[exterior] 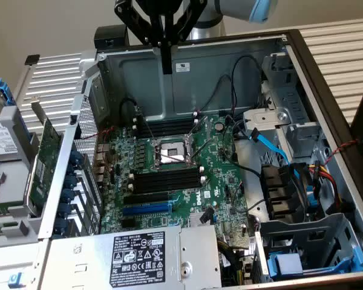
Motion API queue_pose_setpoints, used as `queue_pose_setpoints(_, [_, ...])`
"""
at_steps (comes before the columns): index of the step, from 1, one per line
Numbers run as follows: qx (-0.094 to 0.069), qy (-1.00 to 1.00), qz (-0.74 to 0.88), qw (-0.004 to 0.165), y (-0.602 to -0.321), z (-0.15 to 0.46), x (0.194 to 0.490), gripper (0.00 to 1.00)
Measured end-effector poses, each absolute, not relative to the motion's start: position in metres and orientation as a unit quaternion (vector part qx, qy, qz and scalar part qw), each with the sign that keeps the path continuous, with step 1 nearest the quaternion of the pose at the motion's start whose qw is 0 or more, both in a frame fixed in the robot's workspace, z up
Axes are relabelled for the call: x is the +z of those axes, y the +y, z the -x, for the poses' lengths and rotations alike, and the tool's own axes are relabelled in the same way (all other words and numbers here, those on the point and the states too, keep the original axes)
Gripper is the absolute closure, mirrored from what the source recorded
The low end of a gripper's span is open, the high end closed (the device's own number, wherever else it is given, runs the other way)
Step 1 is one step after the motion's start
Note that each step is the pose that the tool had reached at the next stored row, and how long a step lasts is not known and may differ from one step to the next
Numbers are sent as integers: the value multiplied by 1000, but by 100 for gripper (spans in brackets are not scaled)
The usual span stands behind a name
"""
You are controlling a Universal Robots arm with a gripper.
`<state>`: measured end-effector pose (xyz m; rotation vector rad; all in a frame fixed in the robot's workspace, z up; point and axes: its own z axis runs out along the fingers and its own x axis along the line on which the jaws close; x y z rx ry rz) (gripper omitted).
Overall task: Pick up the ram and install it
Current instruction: 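Reach for the ram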
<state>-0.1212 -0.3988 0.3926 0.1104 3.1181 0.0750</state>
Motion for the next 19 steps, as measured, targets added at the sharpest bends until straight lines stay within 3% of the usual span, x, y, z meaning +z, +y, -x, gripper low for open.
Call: queue_pose_setpoints(19, [24, 999, -35, 10, -399, 135, 393, 89])
